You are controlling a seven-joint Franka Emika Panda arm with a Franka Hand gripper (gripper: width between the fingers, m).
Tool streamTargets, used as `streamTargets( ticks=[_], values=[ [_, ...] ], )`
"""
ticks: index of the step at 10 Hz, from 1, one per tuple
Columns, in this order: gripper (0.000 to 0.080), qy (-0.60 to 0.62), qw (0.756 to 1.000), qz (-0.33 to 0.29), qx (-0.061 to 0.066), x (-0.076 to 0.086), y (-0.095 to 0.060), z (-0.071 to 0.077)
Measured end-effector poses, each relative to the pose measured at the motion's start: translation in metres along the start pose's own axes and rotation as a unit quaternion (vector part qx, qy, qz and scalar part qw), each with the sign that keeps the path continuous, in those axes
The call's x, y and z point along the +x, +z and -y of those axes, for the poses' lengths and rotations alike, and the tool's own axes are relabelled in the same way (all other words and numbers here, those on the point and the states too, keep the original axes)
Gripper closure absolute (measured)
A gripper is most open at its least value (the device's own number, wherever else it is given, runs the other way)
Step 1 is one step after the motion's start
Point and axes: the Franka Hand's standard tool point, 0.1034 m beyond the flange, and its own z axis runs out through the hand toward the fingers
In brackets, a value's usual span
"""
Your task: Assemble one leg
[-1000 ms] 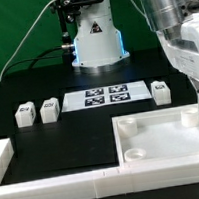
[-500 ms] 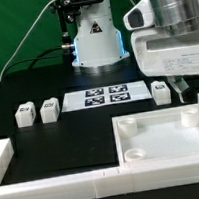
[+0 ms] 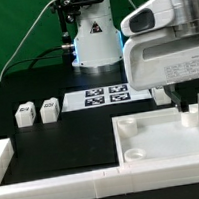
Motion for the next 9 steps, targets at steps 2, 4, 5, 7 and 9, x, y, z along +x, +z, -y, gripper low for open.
streamTargets(
  ticks=[2, 4, 5, 7, 9],
  values=[
    [0.0151, -0.035, 0.999, 0.000, 0.001, 0.0005, 0.0018, -0.0003],
    [0.0420, -0.025, 1.000, 0.001, 0.001, 0.0003, 0.0020, -0.0003],
    [0.0495, -0.002, 1.000, 0.000, 0.001, 0.0007, 0.0018, -0.0012],
    [0.0495, 0.114, 0.993, 0.000, 0.001, 0.0014, 0.0019, -0.0040],
    [0.0495, 0.191, 0.982, 0.001, 0.002, 0.0015, 0.0020, -0.0053]
  ],
)
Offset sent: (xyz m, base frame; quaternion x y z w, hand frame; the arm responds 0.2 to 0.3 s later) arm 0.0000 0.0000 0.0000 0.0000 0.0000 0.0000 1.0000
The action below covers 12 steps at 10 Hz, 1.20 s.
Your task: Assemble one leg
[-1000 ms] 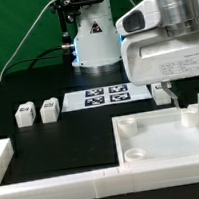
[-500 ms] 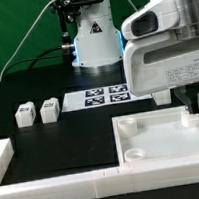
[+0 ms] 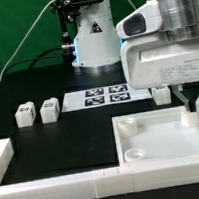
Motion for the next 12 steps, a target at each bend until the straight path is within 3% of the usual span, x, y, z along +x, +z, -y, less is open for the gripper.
streamTargets(
  ticks=[3, 5, 6, 7, 8, 9, 10, 11, 12],
  values=[
    [0.0495, 0.242, 0.970, 0.000, 0.006, 0.001, 0.000, -0.005],
    [0.0495, 0.421, 0.907, 0.011, 0.012, -0.006, 0.002, -0.003],
    [0.0496, 0.459, 0.888, 0.016, 0.017, -0.010, 0.003, 0.001],
    [0.0496, 0.463, 0.886, 0.017, 0.019, -0.011, 0.003, 0.003],
    [0.0496, 0.446, 0.895, 0.016, 0.019, -0.011, 0.003, 0.002],
    [0.0417, 0.432, 0.901, 0.017, 0.019, -0.011, 0.004, 0.002],
    [0.0237, 0.379, 0.925, 0.015, 0.013, -0.013, 0.004, 0.002],
    [0.0237, 0.290, 0.957, 0.016, 0.004, -0.016, 0.005, 0.001],
    [0.0166, 0.224, 0.974, 0.016, 0.004, -0.015, 0.006, 0.000]
  ],
)
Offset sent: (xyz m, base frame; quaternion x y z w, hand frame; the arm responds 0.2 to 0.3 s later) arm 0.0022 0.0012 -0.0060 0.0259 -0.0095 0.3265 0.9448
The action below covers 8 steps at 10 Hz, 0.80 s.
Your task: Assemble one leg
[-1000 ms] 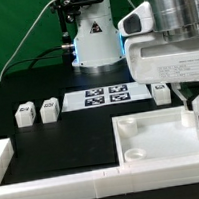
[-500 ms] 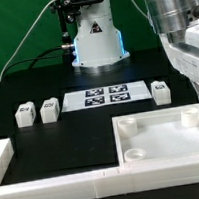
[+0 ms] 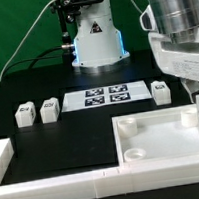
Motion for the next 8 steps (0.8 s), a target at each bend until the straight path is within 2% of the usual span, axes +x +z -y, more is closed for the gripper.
streamTargets(
  ticks=[1, 3, 5, 6, 7, 8],
  values=[
    [0.0166, -0.078, 0.997, -0.001, -0.001, 0.0029, -0.0006, -0.0011],
    [0.0151, -0.159, 0.987, -0.007, 0.005, 0.0059, -0.0025, 0.0003],
    [0.0150, -0.264, 0.965, -0.007, 0.002, 0.0071, -0.0015, -0.0008],
    [0.0150, -0.324, 0.946, -0.006, -0.002, 0.0080, -0.0014, -0.0011],
    [0.0150, -0.399, 0.917, -0.003, -0.016, 0.0115, -0.0031, 0.0016],
    [0.0150, -0.455, 0.890, -0.010, -0.023, 0.0122, -0.0053, 0.0057]
  ],
)
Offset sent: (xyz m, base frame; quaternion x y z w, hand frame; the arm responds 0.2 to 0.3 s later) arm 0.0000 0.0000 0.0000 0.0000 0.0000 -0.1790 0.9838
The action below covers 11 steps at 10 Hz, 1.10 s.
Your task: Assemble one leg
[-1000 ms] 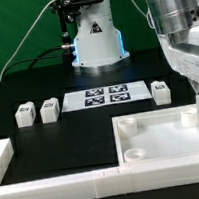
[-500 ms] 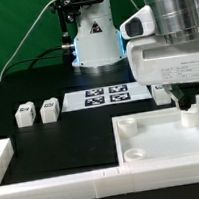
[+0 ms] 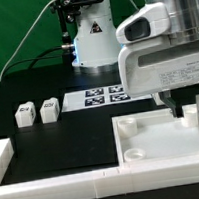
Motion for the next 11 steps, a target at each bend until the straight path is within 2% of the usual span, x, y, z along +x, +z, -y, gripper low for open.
streamTargets(
  ticks=[1, 3, 4, 5, 7, 8, 10, 11],
  values=[
    [0.0150, -0.012, 1.000, 0.000, 0.000, -0.0005, 0.0007, -0.0003],
    [0.0393, 0.010, 1.000, 0.000, 0.001, -0.0006, 0.0007, -0.0001],
    [0.0393, 0.065, 0.998, 0.001, 0.004, -0.0009, 0.0009, 0.0007],
    [0.0506, 0.122, 0.993, 0.001, 0.003, -0.0007, 0.0009, -0.0010],
    [0.0506, 0.216, 0.976, 0.002, 0.004, -0.0006, 0.0010, -0.0028],
    [0.0506, 0.284, 0.959, 0.003, 0.005, -0.0003, 0.0015, -0.0041],
    [0.0506, 0.419, 0.908, 0.013, 0.007, 0.0000, 0.0015, -0.0069],
    [0.0506, 0.500, 0.866, 0.024, 0.004, -0.0012, 0.0019, -0.0062]
  ],
)
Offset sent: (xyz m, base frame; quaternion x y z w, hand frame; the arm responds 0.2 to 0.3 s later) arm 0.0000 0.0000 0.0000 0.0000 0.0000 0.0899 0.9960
